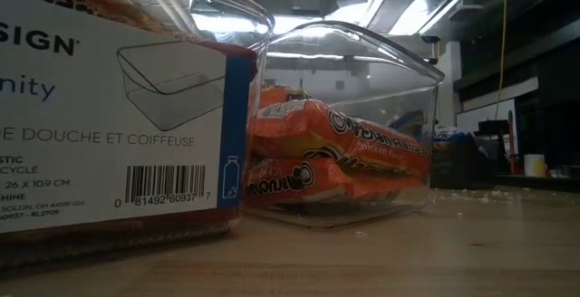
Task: Sort Maruchan noodles
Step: Put the red noodle pack into the bottom transparent bin
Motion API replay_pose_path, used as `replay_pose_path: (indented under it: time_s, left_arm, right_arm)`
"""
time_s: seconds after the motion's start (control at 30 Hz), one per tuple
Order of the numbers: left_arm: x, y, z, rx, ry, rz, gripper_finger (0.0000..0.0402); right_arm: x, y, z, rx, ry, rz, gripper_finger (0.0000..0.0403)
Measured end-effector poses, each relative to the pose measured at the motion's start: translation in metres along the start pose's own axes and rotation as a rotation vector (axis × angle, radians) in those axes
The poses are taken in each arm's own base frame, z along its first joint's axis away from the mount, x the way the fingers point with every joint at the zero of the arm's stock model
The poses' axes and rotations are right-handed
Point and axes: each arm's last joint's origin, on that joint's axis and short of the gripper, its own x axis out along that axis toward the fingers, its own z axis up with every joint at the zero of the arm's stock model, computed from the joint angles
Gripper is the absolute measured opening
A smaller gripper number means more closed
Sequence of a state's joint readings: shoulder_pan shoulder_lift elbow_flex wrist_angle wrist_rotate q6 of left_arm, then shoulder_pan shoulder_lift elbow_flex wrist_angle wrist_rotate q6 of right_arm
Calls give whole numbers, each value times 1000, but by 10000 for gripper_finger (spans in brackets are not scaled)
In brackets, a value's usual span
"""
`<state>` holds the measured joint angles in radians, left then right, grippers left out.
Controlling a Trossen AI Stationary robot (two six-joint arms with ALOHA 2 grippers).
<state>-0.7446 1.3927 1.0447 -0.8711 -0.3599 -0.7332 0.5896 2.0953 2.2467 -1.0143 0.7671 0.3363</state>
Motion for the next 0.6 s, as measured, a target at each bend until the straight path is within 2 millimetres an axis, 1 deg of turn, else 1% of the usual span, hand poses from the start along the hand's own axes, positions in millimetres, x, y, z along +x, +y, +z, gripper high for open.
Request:
replay_pose_path:
  time_s: [0.13, 0.27, 0.4, 0.5, 0.6]
  left_arm:
    - [6, 12, 14, 16, -50, 45, 1]
    - [12, 23, 28, 15, -85, 42, 1]
    - [14, 32, 32, -21, -63, 35, 1]
    - [6, 34, 30, -80, -43, -8, 1]
    - [-12, 33, 26, -132, -78, -74, 1]
  right_arm:
    - [0, 0, 0, 1, -1, 0, 72]
    - [0, 0, 0, 1, 0, 1, 72]
    - [0, 1, 0, 24, 8, 25, 72]
    - [8, 8, -3, 33, 9, 24, 72]
    - [32, 20, -6, 22, 13, 61, 72]
